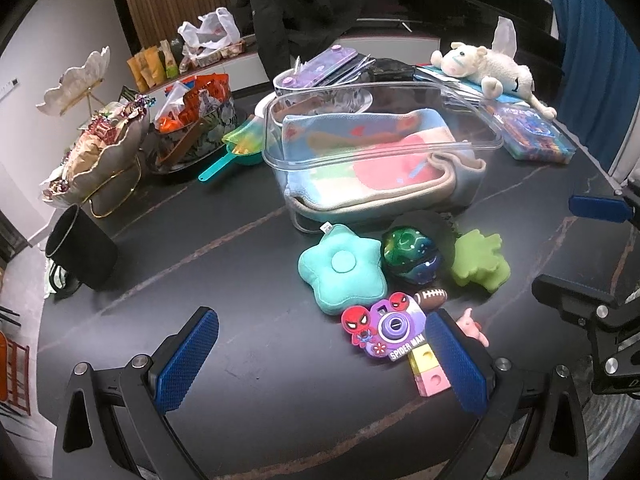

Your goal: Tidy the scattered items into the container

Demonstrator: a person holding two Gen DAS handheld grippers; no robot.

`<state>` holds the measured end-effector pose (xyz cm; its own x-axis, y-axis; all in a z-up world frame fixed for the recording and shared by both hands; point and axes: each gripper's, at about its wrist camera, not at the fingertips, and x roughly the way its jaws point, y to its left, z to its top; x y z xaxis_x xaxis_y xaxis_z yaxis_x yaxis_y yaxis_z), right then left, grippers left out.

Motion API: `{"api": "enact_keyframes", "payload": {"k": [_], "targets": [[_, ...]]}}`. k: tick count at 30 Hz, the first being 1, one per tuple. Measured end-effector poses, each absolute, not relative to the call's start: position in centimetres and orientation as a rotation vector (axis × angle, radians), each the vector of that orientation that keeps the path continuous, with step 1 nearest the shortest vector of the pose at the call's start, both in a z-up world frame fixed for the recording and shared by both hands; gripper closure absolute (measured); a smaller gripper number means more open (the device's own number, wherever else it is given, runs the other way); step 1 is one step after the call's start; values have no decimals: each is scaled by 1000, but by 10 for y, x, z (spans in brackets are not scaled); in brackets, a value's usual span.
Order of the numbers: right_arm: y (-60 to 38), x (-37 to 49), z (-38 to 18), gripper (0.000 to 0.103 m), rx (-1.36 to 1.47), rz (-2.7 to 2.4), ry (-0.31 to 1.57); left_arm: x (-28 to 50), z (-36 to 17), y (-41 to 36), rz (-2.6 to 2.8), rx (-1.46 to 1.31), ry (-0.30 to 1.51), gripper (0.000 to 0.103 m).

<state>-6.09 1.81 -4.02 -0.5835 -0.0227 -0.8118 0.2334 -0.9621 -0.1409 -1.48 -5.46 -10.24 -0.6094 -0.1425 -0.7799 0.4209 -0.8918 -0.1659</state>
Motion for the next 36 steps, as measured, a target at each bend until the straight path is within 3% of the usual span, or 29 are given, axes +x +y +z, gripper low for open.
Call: {"api": "enact_keyframes", "payload": {"k": [7,15,36], "targets": [[22,-67,-64,24,1350,-2661,360,-24,-121,-51,-2527,1214,499,1],[29,-76,-90,36,1397,-2633,362,-33,-132,-53,-2554,1222,611,1],[32,-87,-113,42,1394,-2597,373,-55,-153,-39,-2557,1294,727,1]]}}
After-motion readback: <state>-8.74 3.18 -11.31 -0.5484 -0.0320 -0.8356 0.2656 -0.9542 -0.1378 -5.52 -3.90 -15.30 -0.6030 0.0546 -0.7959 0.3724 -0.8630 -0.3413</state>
